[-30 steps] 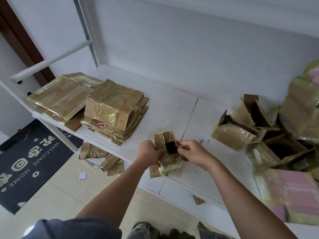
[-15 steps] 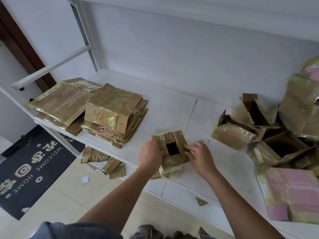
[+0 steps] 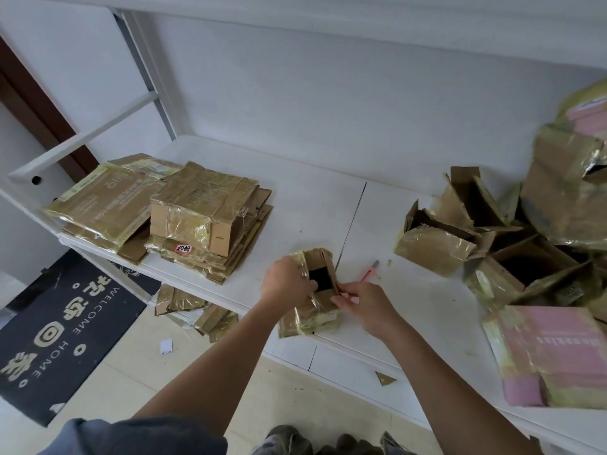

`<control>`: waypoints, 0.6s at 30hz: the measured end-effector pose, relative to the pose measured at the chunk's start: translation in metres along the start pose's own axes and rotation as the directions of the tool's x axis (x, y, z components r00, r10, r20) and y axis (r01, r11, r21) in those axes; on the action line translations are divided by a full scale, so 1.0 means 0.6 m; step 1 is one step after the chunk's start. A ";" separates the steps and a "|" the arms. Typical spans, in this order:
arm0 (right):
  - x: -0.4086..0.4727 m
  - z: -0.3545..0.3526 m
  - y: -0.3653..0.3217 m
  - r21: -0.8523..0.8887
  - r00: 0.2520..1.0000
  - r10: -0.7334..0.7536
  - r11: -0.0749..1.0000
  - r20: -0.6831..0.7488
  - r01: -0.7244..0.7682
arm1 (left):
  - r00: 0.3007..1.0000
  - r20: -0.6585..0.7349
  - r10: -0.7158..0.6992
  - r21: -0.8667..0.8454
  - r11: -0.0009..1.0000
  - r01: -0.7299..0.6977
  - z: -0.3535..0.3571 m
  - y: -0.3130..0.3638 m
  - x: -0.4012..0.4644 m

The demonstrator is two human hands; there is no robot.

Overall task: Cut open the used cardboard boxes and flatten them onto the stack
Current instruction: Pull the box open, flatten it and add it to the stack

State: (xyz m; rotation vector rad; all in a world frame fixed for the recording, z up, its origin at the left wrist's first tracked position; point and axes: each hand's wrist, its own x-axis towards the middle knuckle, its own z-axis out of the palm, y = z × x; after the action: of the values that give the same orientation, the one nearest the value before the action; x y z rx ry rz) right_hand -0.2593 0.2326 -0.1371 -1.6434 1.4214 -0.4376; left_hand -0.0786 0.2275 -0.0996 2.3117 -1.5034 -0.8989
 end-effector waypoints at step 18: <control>-0.009 0.001 -0.013 -0.076 0.994 -0.084 0.994 -0.063 0.079 | 0.983 0.049 0.178 -0.062 0.983 -0.175 -0.021 -0.019 -0.016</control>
State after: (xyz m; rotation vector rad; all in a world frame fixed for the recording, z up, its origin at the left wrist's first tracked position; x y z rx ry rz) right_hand -0.2559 0.2374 -0.1296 -1.7652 1.4376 -0.4960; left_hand -0.0655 0.2396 -0.0919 2.0911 -1.6514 -0.9496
